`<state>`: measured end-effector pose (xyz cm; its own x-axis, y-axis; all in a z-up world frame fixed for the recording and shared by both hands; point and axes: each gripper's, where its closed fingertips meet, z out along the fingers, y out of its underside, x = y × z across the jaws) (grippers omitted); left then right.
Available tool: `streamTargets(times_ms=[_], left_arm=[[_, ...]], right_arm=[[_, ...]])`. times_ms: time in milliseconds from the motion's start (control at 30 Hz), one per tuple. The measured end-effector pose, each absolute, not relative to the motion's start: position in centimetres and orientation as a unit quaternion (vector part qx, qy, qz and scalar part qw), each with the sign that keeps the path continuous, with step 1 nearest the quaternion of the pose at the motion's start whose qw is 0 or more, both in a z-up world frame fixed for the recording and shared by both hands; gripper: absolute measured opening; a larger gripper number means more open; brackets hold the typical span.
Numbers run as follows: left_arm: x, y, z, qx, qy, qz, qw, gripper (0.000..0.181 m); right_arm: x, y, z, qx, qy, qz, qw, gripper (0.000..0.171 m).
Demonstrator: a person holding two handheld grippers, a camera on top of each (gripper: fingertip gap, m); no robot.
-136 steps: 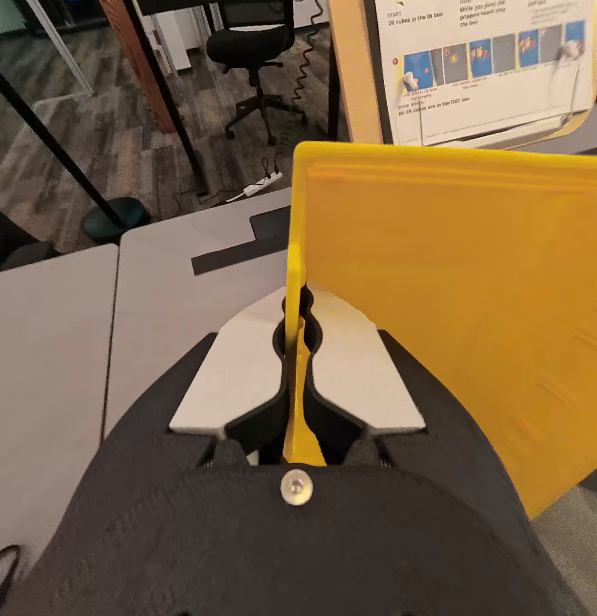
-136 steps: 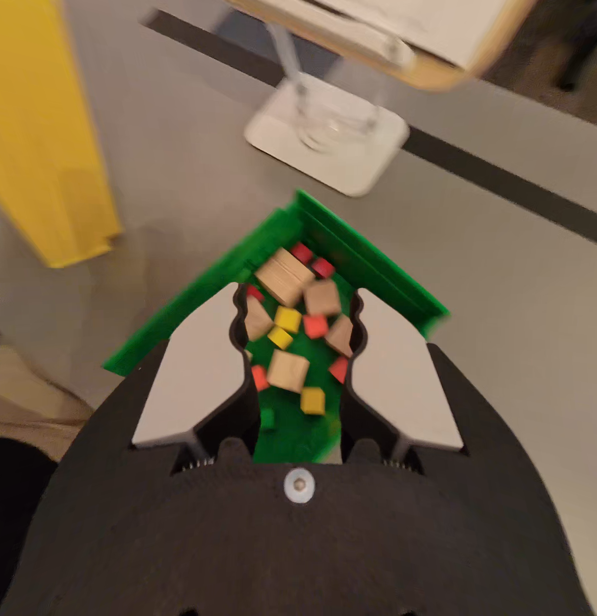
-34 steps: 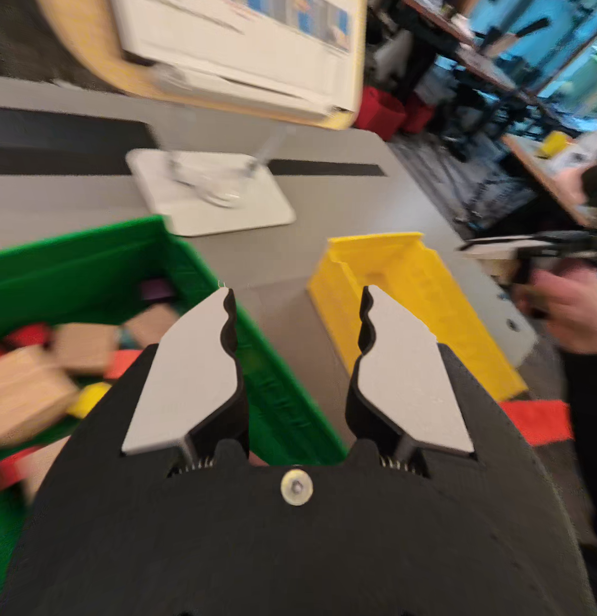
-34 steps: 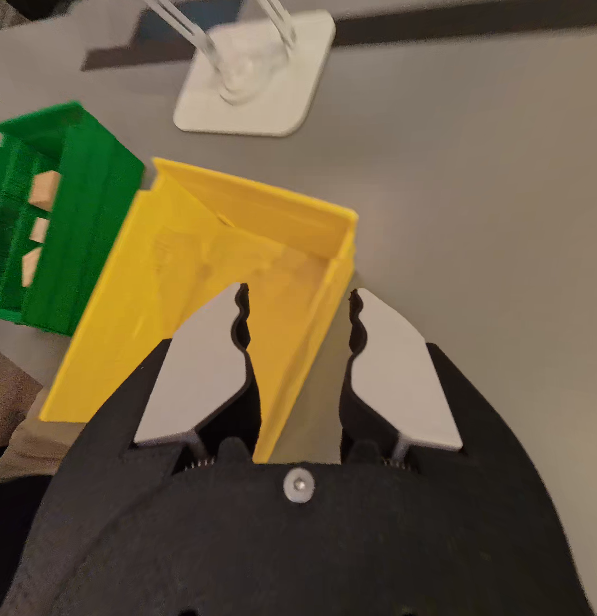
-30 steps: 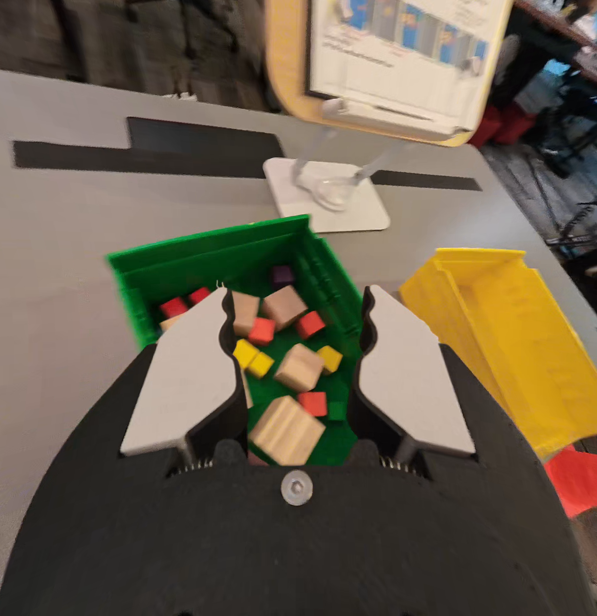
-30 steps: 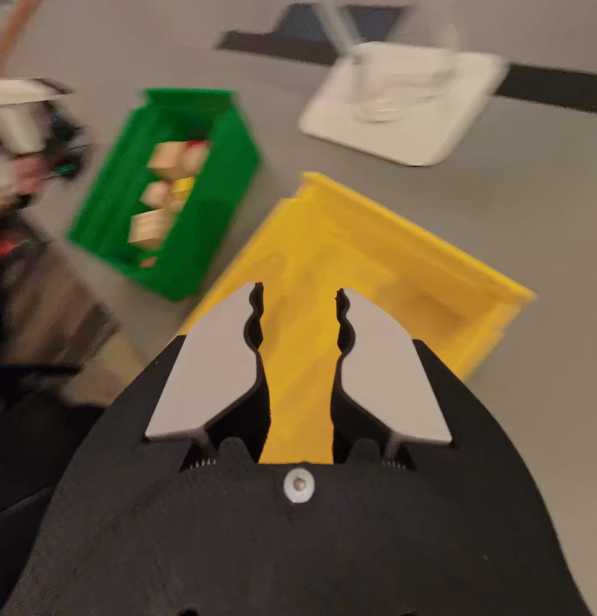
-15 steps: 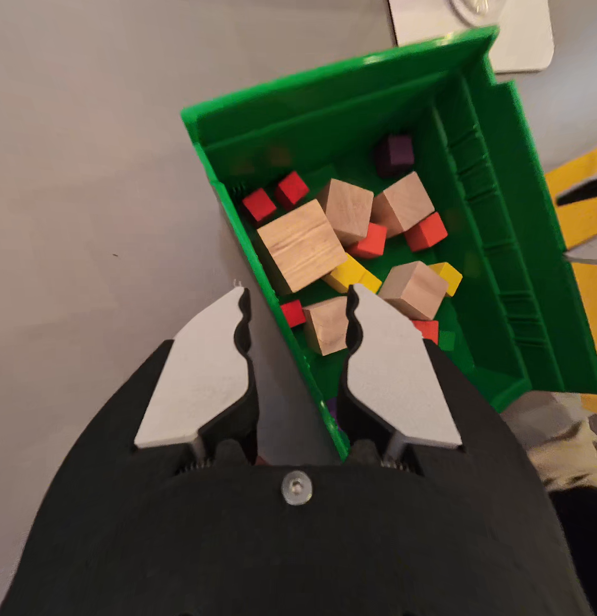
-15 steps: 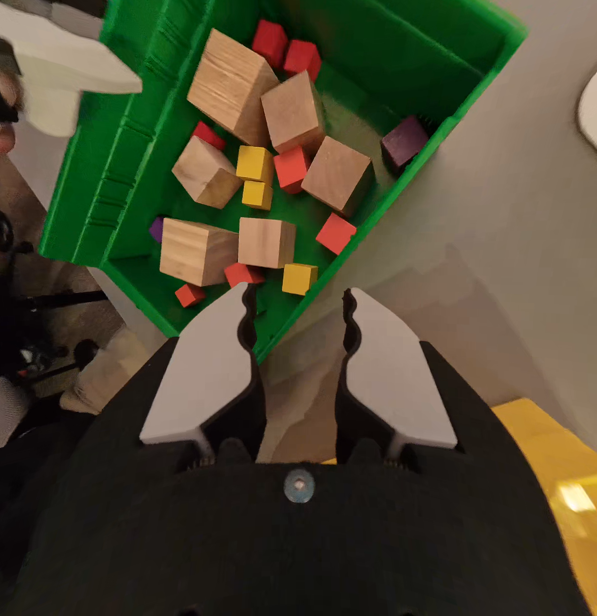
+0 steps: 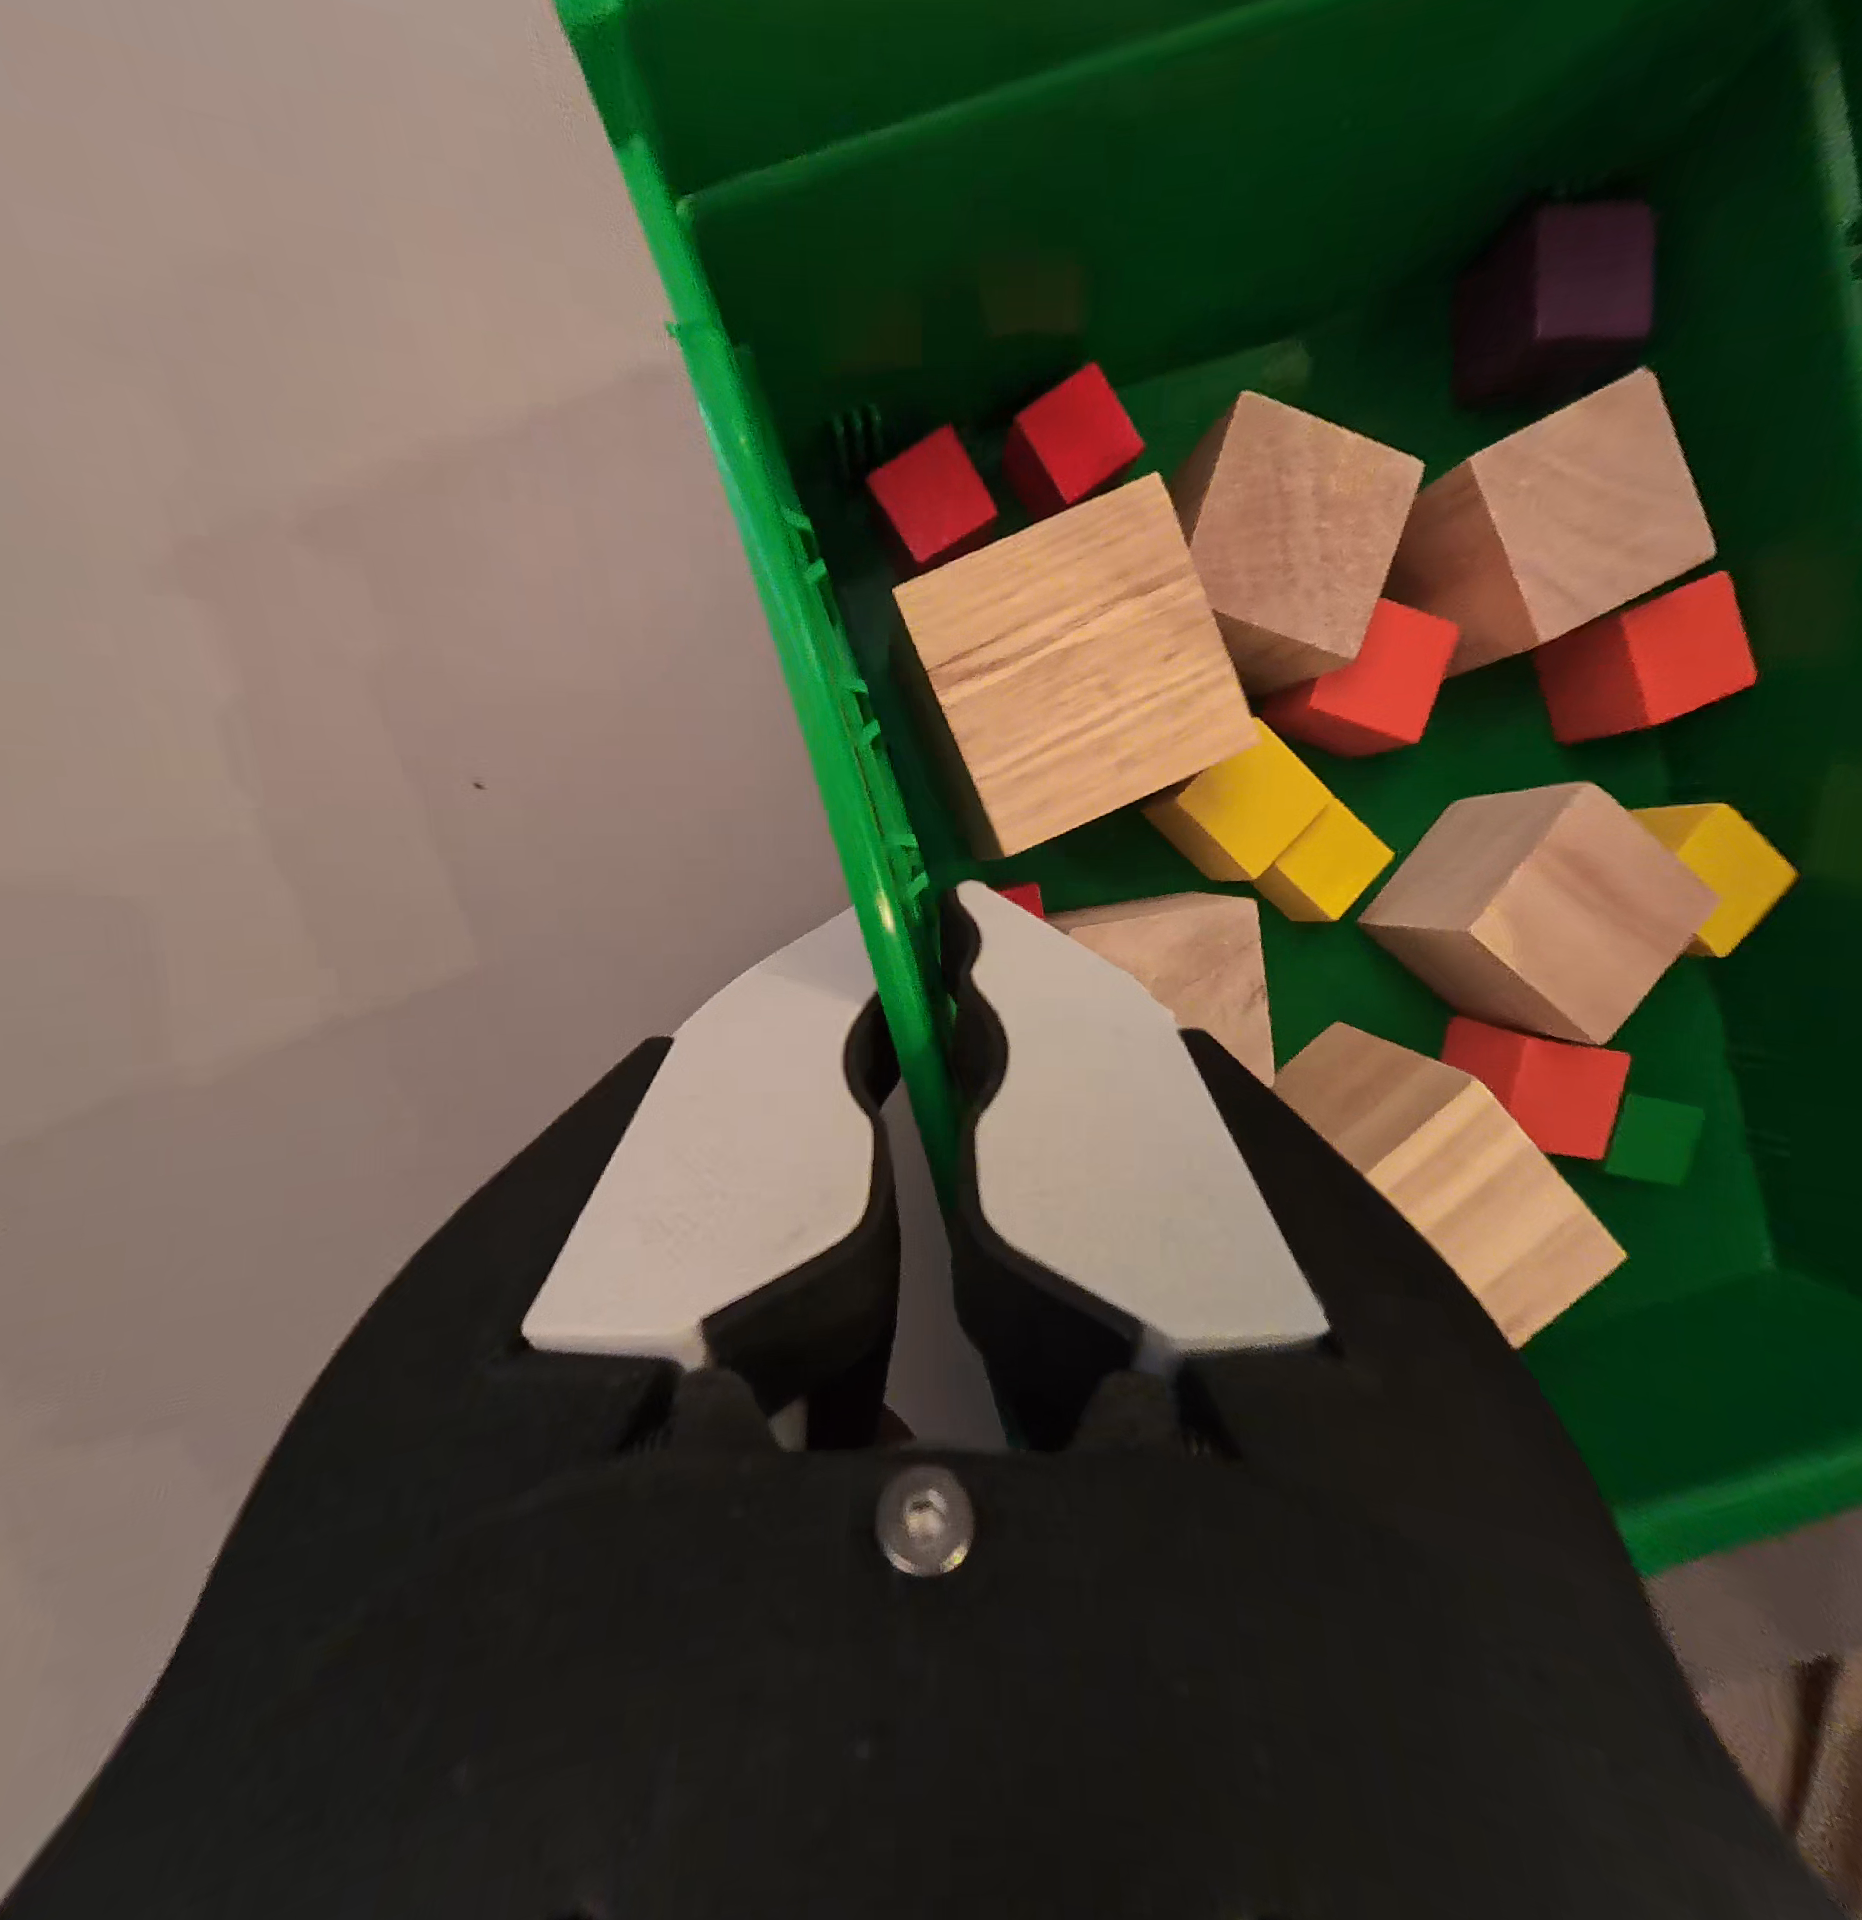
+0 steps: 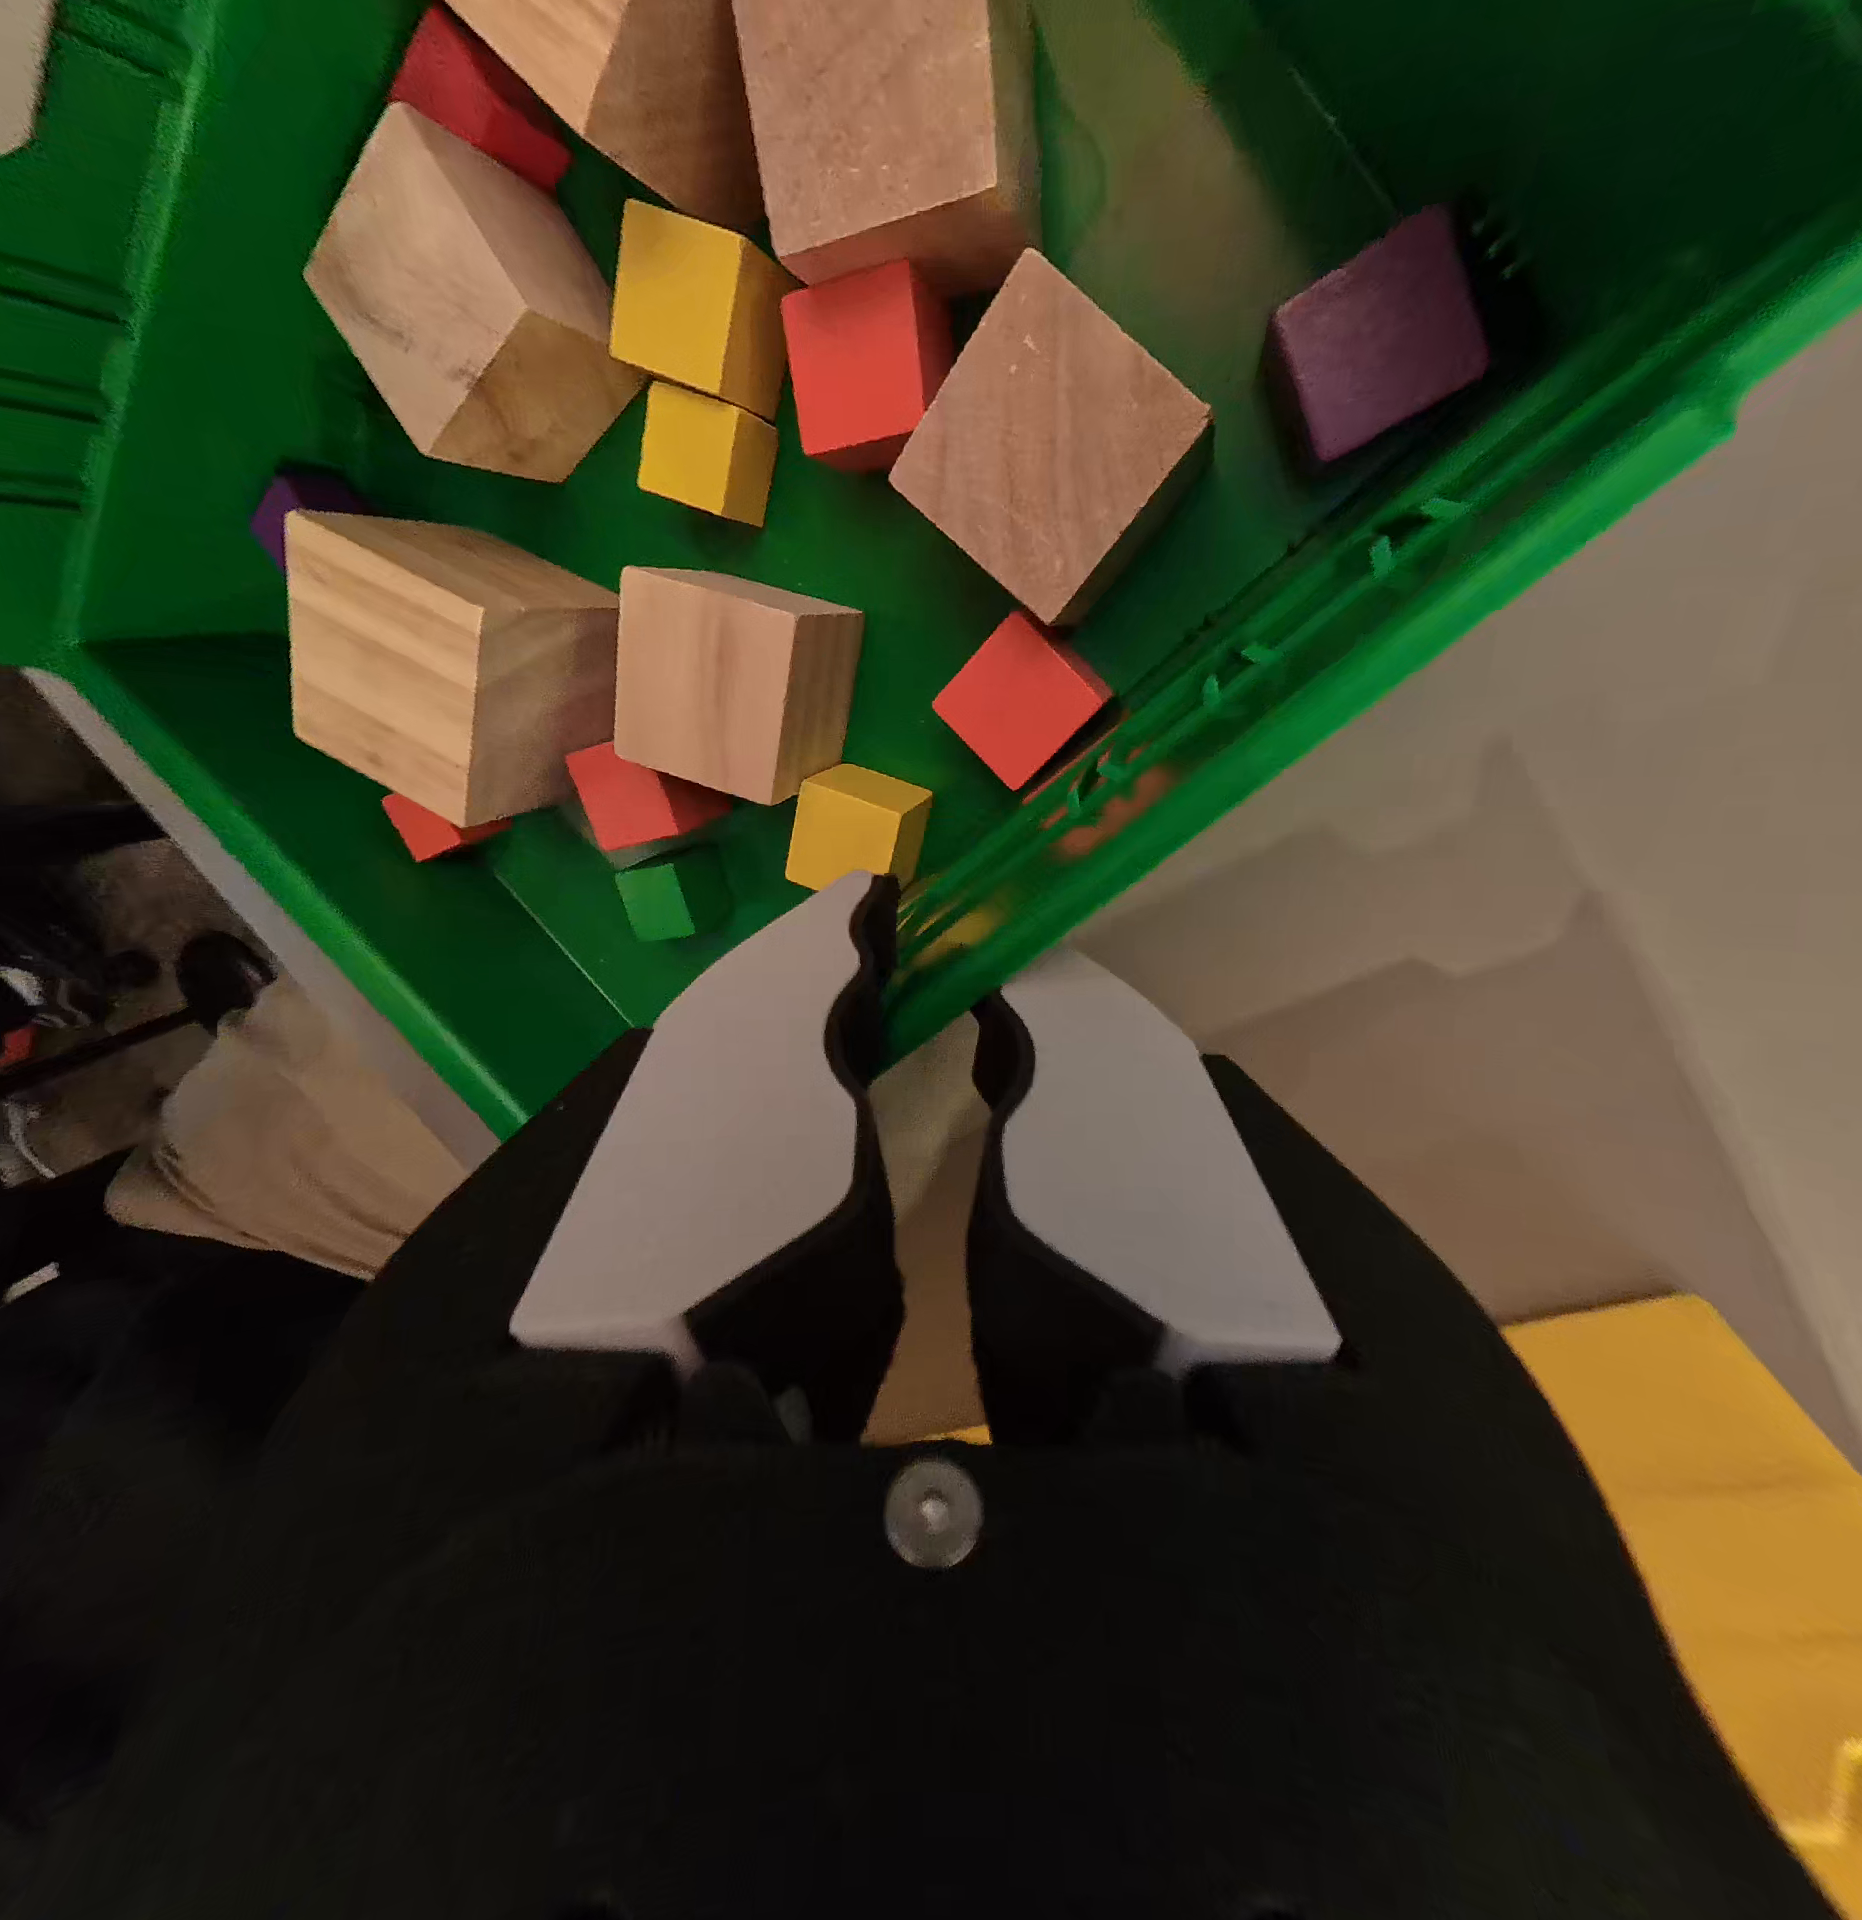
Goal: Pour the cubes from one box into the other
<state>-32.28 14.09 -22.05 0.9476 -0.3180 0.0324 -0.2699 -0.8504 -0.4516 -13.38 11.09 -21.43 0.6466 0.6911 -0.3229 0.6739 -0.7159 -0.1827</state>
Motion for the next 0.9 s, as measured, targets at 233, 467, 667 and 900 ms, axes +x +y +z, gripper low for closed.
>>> streamTargets(times_ms=[233,467,667,900], left_arm=[[-30.9,15.6,-18.8,-0.95,0.187,-0.028,0.249,0.003],[-27.8,17.7,-12.7,-0.935,0.214,-0.031,0.281,0.003],[-22.8,19.7,-7.6,-0.917,0.246,-0.036,0.312,0.004],[-14.8,21.6,-3.3,-0.892,0.27,-0.067,0.357,0.005]], right_arm=[[-12.3,11.0,-19.7,-0.906,-0.36,0.219,0.05,0.007],[-9.7,12.0,-13.9,-0.901,-0.334,0.259,0.099,0.008],[-5.1,13.0,-9.4,-0.902,-0.307,0.269,0.142,0.009],[2.4,13.8,-5.2,-0.911,-0.268,0.249,0.19,0.01]])
